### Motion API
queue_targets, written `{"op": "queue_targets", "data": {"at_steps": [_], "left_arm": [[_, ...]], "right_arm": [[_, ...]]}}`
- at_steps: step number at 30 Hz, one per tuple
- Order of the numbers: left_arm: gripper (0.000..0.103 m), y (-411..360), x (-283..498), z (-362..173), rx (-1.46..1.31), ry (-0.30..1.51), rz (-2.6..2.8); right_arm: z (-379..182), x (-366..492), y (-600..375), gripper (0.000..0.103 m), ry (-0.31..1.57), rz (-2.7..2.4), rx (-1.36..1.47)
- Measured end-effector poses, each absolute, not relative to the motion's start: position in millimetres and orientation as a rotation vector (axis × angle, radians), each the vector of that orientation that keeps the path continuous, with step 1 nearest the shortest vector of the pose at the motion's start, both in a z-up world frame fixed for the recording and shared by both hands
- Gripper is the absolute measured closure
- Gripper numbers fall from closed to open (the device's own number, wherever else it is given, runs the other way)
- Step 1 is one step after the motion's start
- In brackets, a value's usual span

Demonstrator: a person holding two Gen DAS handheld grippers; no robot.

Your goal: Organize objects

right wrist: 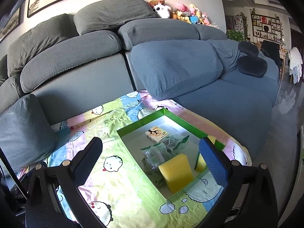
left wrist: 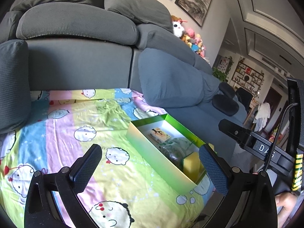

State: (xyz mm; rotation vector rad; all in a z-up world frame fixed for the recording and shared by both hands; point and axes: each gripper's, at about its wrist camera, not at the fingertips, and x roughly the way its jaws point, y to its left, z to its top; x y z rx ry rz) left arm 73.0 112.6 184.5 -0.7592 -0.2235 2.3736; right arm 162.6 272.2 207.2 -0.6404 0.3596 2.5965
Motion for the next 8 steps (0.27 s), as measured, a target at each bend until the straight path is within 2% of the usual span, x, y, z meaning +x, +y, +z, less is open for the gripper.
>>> {"op": "queue_targets", "data": {"at_steps": [8], "left_arm": [[0.001, 111.8, 71.8, 181.2, -0.776, -0.218, 2.371]], "right_arm": [[203.2, 160.0, 272.0, 0.002, 0.338, 2.551, -0.678]]}}
